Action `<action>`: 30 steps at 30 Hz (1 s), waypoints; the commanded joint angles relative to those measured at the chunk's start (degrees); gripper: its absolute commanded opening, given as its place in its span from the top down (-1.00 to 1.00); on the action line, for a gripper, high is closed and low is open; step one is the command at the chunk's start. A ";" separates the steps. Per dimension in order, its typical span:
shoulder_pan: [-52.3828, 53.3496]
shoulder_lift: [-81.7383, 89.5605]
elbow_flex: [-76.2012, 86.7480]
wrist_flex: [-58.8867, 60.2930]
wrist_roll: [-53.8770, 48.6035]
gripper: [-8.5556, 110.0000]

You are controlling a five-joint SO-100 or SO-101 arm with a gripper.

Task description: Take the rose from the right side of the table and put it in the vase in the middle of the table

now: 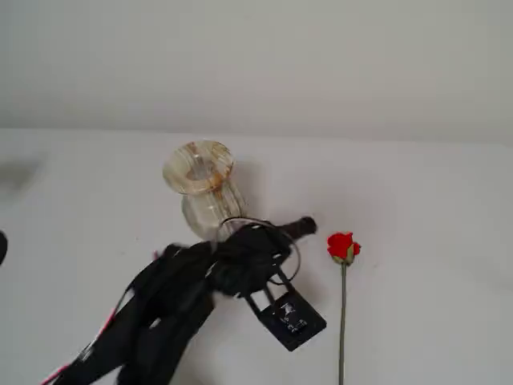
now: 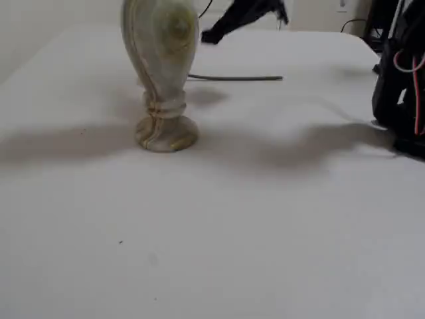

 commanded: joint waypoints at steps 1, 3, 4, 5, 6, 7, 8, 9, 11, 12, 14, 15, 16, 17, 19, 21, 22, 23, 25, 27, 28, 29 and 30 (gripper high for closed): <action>1.85 -8.88 -10.37 3.08 5.27 0.25; 2.99 -14.77 -16.08 7.12 7.56 0.25; 3.60 -17.84 -18.98 8.88 8.17 0.26; 4.04 -20.65 -21.80 10.11 8.53 0.26; 4.48 -23.12 -24.35 10.99 8.61 0.26; 4.83 -25.31 -26.81 11.69 8.70 0.26; 5.19 -27.69 -29.53 12.92 8.70 0.26; 5.54 -30.59 -33.13 15.21 8.96 0.26; 5.98 -38.06 -43.24 21.97 9.84 0.26; 6.24 -42.45 -49.13 25.84 10.28 0.26; 6.94 -52.12 -63.02 34.01 10.99 0.26; 7.29 -57.66 -71.37 38.23 10.99 0.27; 7.47 -63.81 -81.21 43.24 10.99 0.27; 7.65 -70.84 -93.43 48.87 10.99 0.27; 7.56 -86.13 -121.20 57.66 10.63 0.27; 6.77 -88.68 -124.45 58.89 10.11 0.29; 6.42 -89.12 -124.45 58.97 10.11 0.30; 6.15 -89.65 -124.45 58.97 10.11 0.32; 5.62 -90.53 -124.45 58.80 10.02 0.34; 5.10 -91.23 -124.45 58.80 9.14 0.40; 4.83 -91.41 -124.45 58.97 8.61 0.42; 4.57 -91.58 -124.37 59.15 8.00 0.45; 4.39 -91.67 -124.37 59.50 7.47 0.46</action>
